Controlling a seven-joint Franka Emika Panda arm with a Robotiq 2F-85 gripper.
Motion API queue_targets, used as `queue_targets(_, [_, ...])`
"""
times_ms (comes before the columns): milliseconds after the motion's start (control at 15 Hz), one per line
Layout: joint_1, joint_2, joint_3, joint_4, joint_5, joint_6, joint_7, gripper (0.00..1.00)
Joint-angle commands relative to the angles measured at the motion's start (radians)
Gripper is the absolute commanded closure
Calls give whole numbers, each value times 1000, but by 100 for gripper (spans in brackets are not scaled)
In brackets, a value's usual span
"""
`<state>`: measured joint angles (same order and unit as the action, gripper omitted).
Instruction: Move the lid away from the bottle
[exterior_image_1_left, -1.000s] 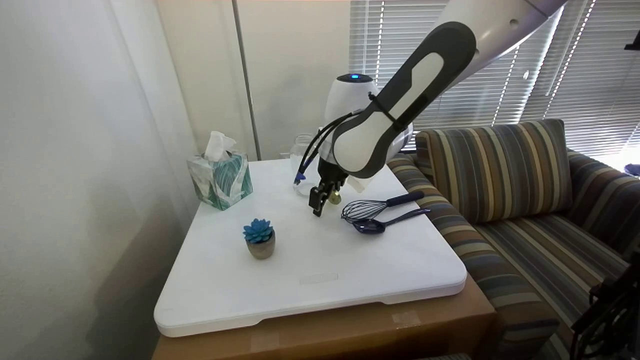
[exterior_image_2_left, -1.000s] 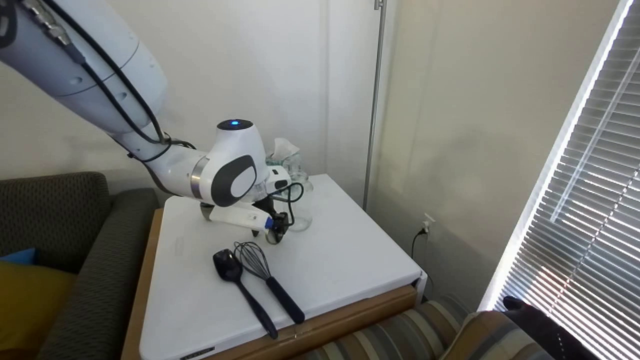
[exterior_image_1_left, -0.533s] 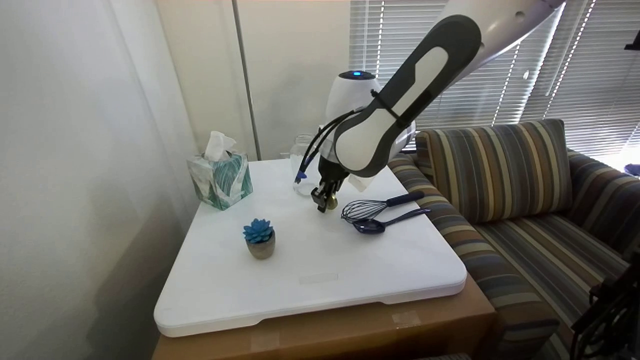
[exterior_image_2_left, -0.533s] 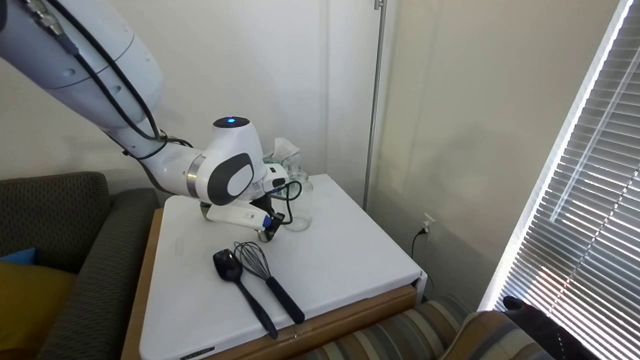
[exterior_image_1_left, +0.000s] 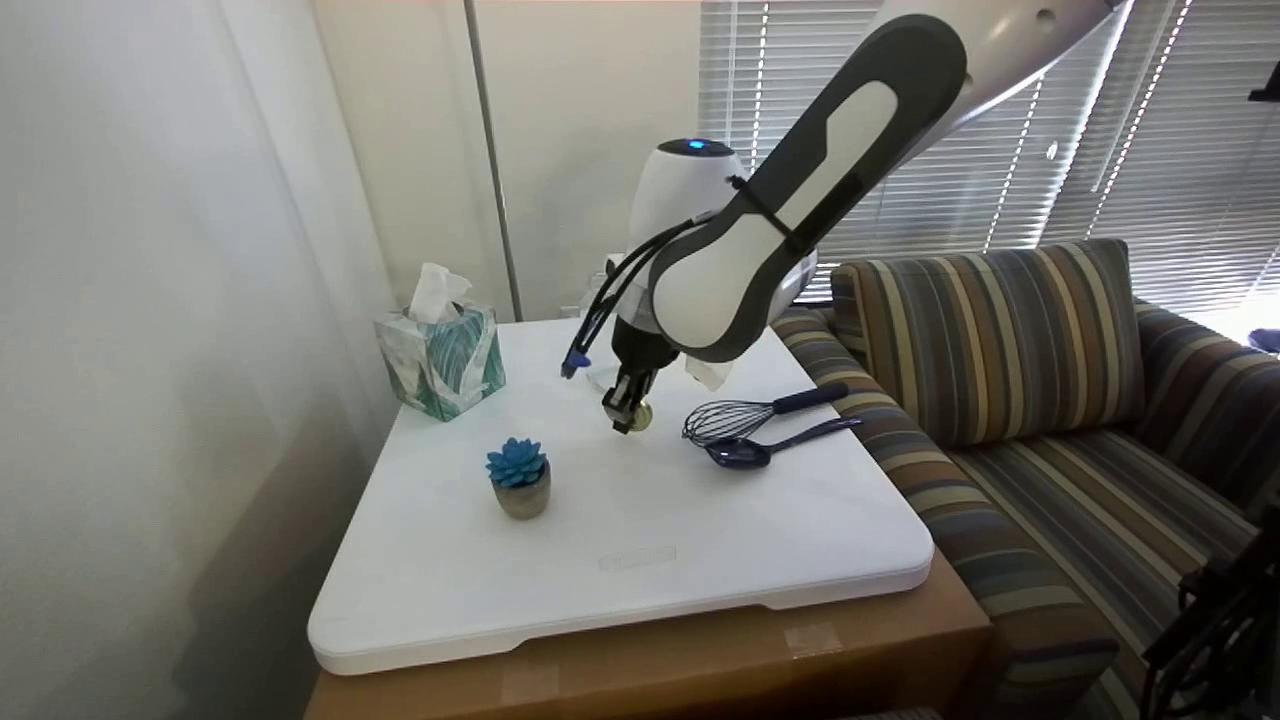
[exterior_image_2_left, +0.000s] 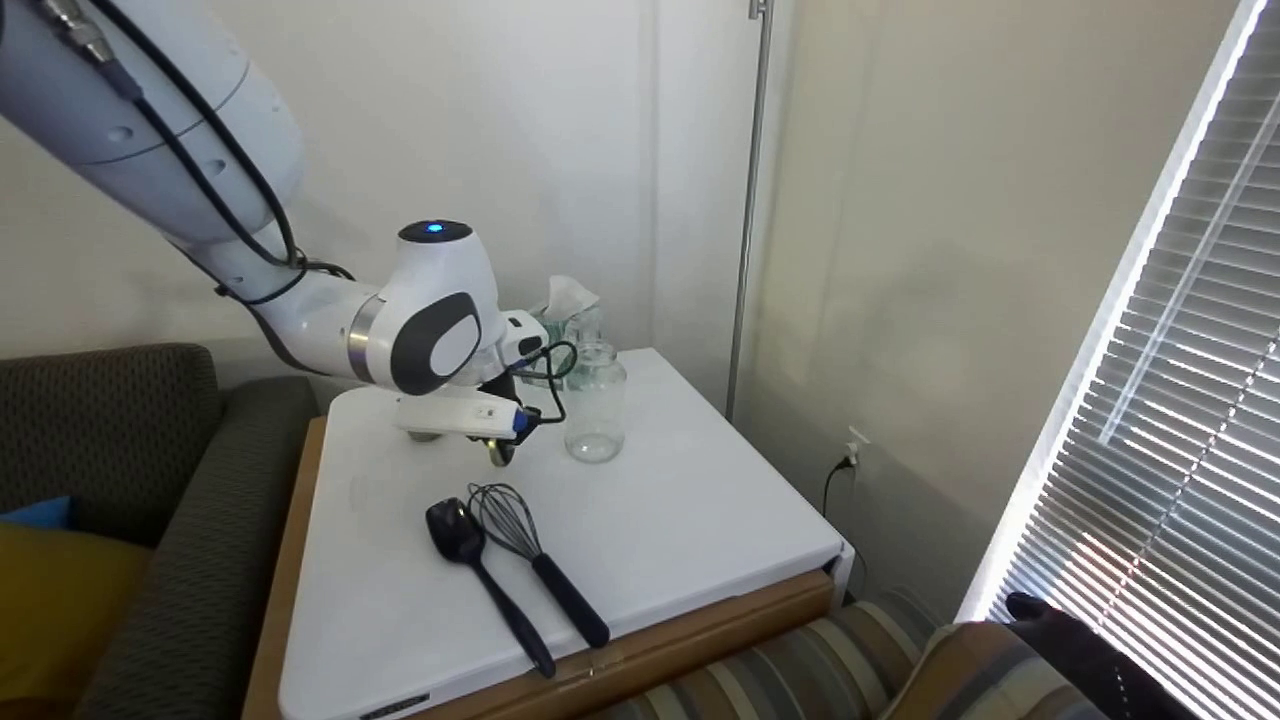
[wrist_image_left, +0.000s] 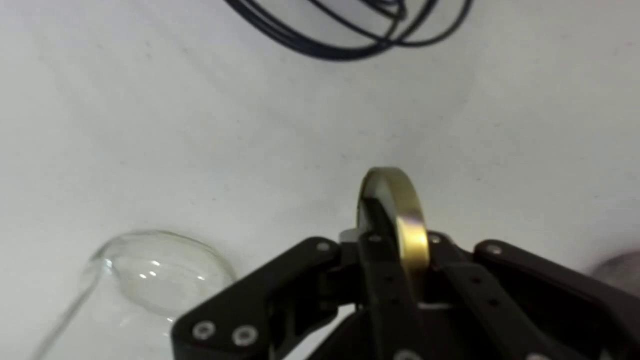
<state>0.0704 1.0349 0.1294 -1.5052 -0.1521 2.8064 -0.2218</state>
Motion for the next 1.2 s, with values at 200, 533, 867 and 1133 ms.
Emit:
queue_targets(200, [-76,-18,212,-24,-10,-67,-278,98])
queue_targets(533, [-84,-66,196,-66,17,-188,-276,98])
queue_targets(867, [-108,-105,162,-103,21,-228,-291,98])
queue_targets(1133, [-208,-92,277,-87,80,-366,-503,98])
